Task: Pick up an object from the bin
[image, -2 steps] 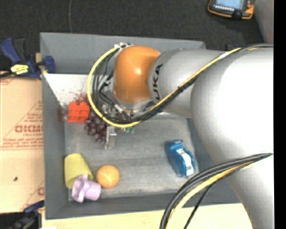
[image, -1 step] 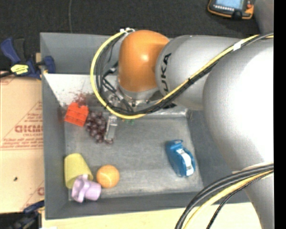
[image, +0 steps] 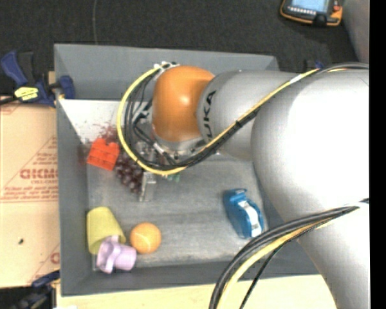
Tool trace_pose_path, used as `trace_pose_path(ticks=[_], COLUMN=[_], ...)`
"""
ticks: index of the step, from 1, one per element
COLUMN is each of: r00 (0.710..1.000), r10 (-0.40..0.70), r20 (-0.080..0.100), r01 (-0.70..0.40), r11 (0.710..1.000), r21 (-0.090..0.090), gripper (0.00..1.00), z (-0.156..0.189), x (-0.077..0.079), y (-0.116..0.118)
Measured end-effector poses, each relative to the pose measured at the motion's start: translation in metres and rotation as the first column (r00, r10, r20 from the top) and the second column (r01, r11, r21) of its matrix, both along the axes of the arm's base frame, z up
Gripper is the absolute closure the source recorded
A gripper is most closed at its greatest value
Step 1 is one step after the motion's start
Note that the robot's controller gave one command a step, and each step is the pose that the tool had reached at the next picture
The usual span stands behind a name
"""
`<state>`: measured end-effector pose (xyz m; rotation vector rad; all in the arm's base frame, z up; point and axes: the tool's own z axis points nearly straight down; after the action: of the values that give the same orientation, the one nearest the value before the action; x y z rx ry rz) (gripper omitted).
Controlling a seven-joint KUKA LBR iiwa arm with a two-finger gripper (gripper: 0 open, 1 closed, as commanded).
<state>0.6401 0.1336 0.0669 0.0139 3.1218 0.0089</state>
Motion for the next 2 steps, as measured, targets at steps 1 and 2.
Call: trace_pose_path(ticks=[1,2], r00=[0.924,1.000], r10=[-0.382,-0.018], r20=[-0.001,0.012], r01=[0.382,0.018], r11=[0.924,1.000], r21=[0.009,0.004], gripper=[0.00,1.00], z=[0.0050,0.0046], x=[-0.0060,0.0035], y=[0.0041,-0.0003])
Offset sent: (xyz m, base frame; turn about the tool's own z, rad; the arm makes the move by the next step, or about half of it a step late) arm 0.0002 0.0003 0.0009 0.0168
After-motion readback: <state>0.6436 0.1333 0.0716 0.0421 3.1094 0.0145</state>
